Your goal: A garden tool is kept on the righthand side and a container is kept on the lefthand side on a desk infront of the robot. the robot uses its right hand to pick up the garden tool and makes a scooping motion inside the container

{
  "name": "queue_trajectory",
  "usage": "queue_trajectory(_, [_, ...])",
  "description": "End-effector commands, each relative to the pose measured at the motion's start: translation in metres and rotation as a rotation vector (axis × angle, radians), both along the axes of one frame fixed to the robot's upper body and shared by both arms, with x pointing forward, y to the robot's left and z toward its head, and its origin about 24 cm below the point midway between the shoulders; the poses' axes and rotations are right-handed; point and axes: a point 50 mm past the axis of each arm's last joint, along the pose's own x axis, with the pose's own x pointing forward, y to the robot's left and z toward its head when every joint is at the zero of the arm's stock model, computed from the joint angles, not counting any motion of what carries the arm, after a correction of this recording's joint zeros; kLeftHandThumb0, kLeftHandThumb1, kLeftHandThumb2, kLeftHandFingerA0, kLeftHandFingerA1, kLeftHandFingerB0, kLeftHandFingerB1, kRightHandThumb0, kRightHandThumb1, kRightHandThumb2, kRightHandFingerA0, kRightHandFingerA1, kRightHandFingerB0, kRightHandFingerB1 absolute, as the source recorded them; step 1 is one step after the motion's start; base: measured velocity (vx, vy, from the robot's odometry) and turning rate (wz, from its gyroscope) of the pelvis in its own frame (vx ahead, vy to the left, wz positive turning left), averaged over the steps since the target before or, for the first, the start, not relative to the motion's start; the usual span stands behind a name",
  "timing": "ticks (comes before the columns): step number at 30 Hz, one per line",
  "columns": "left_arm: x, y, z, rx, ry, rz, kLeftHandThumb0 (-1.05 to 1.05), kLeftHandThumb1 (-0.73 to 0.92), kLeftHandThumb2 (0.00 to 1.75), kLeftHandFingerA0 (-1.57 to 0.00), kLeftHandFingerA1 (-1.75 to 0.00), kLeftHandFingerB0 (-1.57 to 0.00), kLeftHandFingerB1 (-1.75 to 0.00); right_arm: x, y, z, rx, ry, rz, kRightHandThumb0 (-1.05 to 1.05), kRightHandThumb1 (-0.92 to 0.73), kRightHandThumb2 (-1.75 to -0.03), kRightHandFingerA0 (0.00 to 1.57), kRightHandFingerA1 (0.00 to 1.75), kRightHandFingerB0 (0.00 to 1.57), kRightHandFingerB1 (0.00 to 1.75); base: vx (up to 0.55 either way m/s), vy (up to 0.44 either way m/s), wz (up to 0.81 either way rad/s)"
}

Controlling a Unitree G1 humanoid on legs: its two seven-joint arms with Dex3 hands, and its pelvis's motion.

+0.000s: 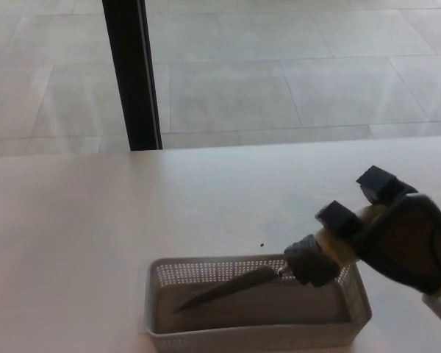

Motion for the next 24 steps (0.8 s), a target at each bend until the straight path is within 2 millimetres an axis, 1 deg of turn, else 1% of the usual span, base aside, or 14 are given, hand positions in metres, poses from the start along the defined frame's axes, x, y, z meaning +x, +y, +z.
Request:
queue_trajectory(1, [-0.006,0.003,0.001,0.007,0.025,0.01,-0.53,0.65,0.59,-0.7,-0.68,-0.63,-0.54,0.011,-0.004,0.033,0.159,-0.112,-0.02,-0.34,-0.56,-0.59,0.9,1.69,0.83,0.65,-0.01,-0.004,0.09])
queue_trajectory(2, [-0.006,0.003,0.001,0.007,0.026,0.007,-0.53,0.64,0.59,-0.7,-0.67,-0.64,-0.53,0.011,-0.004,0.034,0.177,-0.112,-0.023,-0.34,-0.57,-0.57,0.95,1.67,0.85,0.66,0.0,0.0,0.0])
queue_trajectory(4, [-0.006,0.003,0.001,0.011,0.026,0.005,-0.53,0.64,0.59,-0.7,-0.67,-0.66,-0.56,0.012,-0.004,0.037,0.219,-0.106,-0.021,-0.33,-0.55,-0.6,0.93,1.68,0.84,0.69,-0.01,-0.002,0.05])
queue_trajectory(8, [-0.009,0.002,-0.001,0.009,0.025,0.005,-0.52,0.64,0.59,-0.71,-0.68,-0.62,-0.55,0.013,-0.005,0.044,0.259,-0.146,-0.062,-0.35,-0.56,-0.57,0.95,1.66,0.86,0.68,0.0,0.0,0.0])
queue_trajectory(9, [-0.009,0.002,-0.002,0.008,0.031,0.009,-0.53,0.64,0.59,-0.7,-0.69,-0.62,-0.56,0.013,-0.005,0.045,0.27,-0.146,-0.067,-0.37,-0.55,-0.61,0.92,1.68,0.85,0.69,0.0,0.0,0.0])
queue_trajectory(10, [-0.01,0.002,-0.002,0.0,0.031,0.023,-0.52,0.64,0.59,-0.7,-0.69,-0.6,-0.54,0.013,-0.005,0.049,0.31,-0.144,-0.065,-0.33,-0.56,-0.6,0.92,1.71,0.84,0.7,0.0,0.0,0.0])
queue_trajectory(13, [-0.011,0.002,-0.002,0.005,0.035,0.021,-0.52,0.64,0.59,-0.7,-0.66,-0.62,-0.53,0.015,-0.007,0.054,0.324,-0.156,-0.064,-0.3,-0.57,-0.6,0.93,1.71,0.83,0.72,0.0,0.0,0.0])
queue_trajectory(17, [-0.011,0.003,-0.001,0.012,0.037,0.018,-0.51,0.64,0.59,-0.71,-0.67,-0.63,-0.54,0.016,-0.008,0.061,0.376,-0.177,-0.054,-0.35,-0.57,-0.6,0.93,1.71,0.82,0.71,0.0,0.0,0.0])
queue_trajectory(19, [-0.011,0.003,-0.001,0.002,0.03,0.025,-0.52,0.64,0.59,-0.71,-0.68,-0.64,-0.56,0.019,-0.012,0.077,0.406,-0.237,-0.059,-0.38,-0.57,-0.62,0.9,1.69,0.82,0.71,0.0,0.0,0.0])
queue_trajectory(20, [-0.011,0.003,-0.001,0.001,0.028,0.023,-0.52,0.64,0.59,-0.71,-0.68,-0.64,-0.56,0.02,-0.013,0.08,0.405,-0.254,-0.065,-0.38,-0.57,-0.62,0.9,1.69,0.82,0.71,0.0,0.0,0.0])
queue_trajectory(21, [-0.01,0.003,-0.001,0.002,0.028,0.02,-0.52,0.64,0.59,-0.71,-0.68,-0.64,-0.56,0.021,-0.015,0.084,0.414,-0.281,-0.061,-0.36,-0.57,-0.57,0.95,1.67,0.86,0.66,0.0,0.0,0.0])
queue_trajectory(22, [-0.01,0.003,-0.001,0.008,0.032,0.012,-0.51,0.65,0.59,-0.7,-0.68,-0.63,-0.55,0.022,-0.022,0.092,0.41,-0.321,-0.076,-0.38,-0.55,-0.62,0.94,1.68,0.85,0.67,0.0,0.0,0.0])
queue_trajectory(23, [-0.009,0.003,-0.001,0.008,0.032,0.012,-0.51,0.65,0.59,-0.7,-0.68,-0.63,-0.55,0.022,-0.022,0.092,0.411,-0.321,-0.076,-0.38,-0.55,-0.62,0.94,1.68,0.85,0.67,0.0,0.0,0.0])
queue_trajectory(24, [-0.01,0.002,-0.002,0.005,0.033,0.015,-0.52,0.65,0.59,-0.71,-0.67,-0.65,-0.54,0.024,-0.028,0.095,0.415,-0.321,-0.099,-0.37,-0.59,-0.62,0.93,1.7,0.85,0.65,0.0,0.0,0.0])
